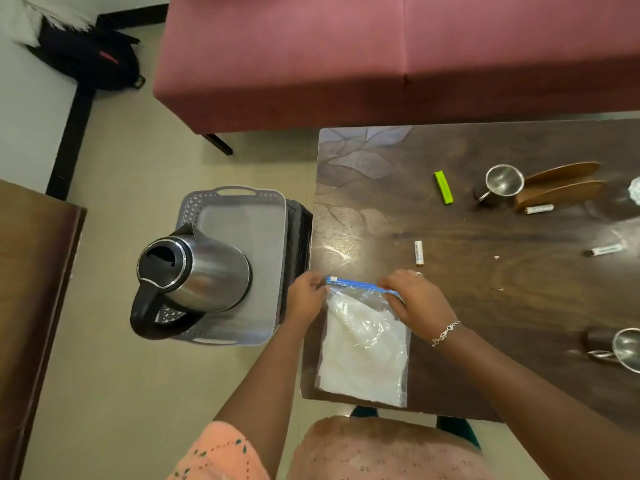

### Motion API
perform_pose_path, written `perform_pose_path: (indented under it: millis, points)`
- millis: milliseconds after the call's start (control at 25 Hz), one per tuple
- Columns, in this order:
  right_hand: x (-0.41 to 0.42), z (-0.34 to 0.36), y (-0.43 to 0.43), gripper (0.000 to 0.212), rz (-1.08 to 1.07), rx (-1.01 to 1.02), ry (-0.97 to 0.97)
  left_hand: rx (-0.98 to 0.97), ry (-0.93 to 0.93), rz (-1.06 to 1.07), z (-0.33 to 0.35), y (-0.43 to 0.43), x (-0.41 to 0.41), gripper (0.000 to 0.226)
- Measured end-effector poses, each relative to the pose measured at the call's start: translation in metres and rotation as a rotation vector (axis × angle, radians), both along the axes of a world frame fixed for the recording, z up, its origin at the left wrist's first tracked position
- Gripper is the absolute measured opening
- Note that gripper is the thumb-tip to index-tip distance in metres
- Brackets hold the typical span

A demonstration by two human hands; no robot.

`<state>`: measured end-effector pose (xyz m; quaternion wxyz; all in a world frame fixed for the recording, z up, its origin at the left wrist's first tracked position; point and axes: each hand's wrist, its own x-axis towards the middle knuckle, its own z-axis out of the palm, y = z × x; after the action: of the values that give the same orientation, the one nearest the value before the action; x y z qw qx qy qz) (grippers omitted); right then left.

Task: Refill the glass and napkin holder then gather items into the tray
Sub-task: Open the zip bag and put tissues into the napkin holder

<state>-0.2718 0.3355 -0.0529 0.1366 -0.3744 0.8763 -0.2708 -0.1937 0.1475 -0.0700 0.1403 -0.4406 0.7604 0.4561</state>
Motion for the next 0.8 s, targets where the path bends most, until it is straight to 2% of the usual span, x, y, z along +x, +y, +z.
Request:
perform_pose_path:
  millis: [120, 200, 360, 480, 600, 800]
  points:
    - [-0.001, -0.021, -0.009, 0.014, -0.014, 0.022, -0.017, 0.016, -0.017, -0.038, -0.033, -0.005, -0.018, 0.027]
    - [-0.001, -0.028, -0.011, 0.014, -0.04, 0.04, -0.034, 0.02, -0.033, -0.05, -0.048, -0.007, -0.023, 0.032]
    - [-0.001, -0.031, -0.014, 0.013, -0.071, 0.042, -0.041, -0.017, -0.041, 0.016, -0.064, -0.011, -0.029, 0.028]
    - [-0.001, -0.025, -0.018, 0.011, -0.101, 0.02, -0.046, -0.011, 0.042, 0.02, -0.05, -0.008, -0.028, 0.023]
    - [0.002, -0.013, -0.025, 0.008, -0.11, -0.037, -0.059, 0.038, 0.203, 0.003, -0.02, 0.003, -0.015, 0.023]
    - [0.017, 0.011, -0.033, 0.019, 0.014, -0.117, -0.119, 0.072, 0.37, -0.032, 0.031, 0.023, 0.011, 0.036]
